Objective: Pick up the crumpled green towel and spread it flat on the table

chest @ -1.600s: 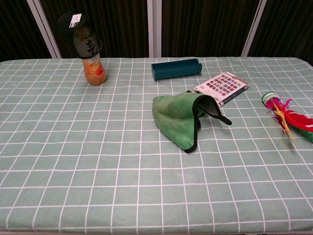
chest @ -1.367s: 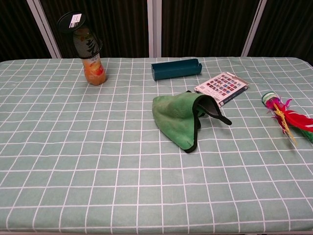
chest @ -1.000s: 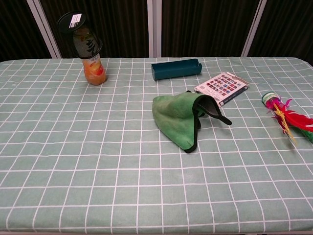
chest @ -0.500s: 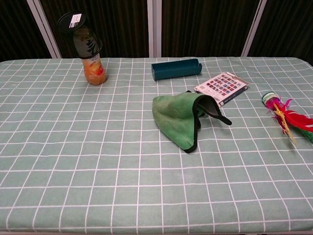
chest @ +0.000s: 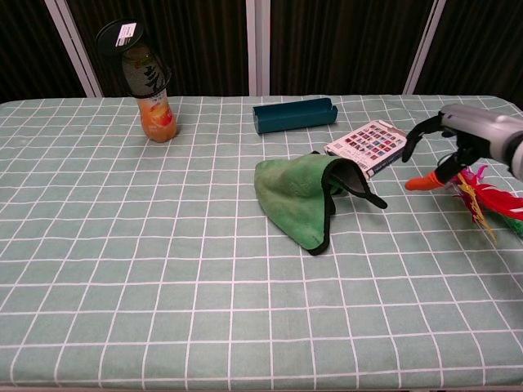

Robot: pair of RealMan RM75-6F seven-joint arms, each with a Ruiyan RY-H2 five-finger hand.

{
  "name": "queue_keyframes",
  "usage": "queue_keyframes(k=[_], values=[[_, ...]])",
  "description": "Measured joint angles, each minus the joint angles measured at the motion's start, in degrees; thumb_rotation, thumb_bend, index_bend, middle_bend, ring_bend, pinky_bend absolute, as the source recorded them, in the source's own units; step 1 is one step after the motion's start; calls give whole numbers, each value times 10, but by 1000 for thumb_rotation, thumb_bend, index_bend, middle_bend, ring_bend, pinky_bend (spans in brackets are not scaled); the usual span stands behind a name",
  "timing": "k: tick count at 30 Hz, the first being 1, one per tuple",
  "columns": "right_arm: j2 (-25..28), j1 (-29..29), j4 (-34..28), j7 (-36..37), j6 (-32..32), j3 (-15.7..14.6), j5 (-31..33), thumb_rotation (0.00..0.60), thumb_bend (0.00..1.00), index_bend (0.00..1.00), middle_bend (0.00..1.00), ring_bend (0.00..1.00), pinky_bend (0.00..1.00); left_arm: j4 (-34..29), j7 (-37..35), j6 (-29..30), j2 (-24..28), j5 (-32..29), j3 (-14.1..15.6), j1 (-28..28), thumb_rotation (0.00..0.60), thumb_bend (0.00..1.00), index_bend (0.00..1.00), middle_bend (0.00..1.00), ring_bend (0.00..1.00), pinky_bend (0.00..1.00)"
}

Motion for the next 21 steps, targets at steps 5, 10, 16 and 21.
queue_keyframes(k=[5, 10, 16, 21], values=[[-47, 53, 55, -28, -22, 13, 66, 600, 177, 451, 135, 0, 43, 6, -5, -4, -2, -3, -1, -1, 600, 155, 249, 213, 154, 211], [-76, 89, 90, -40, -41, 22, 113, 600, 188, 455, 135, 0, 42, 12, -10, -9, -2, -4, -2, -4, 600, 155, 249, 213, 154, 211], [-97, 120, 119, -54, -54, 25, 157, 600, 205, 456, 137, 0, 42, 18, -18, -11, -3, -6, -4, -5, 600, 155, 249, 213, 154, 210], [-104, 132, 126, -66, -55, 19, 184, 600, 204, 456, 137, 0, 42, 23, -23, -14, -5, -7, -4, -5, 600, 155, 249, 213, 154, 211]])
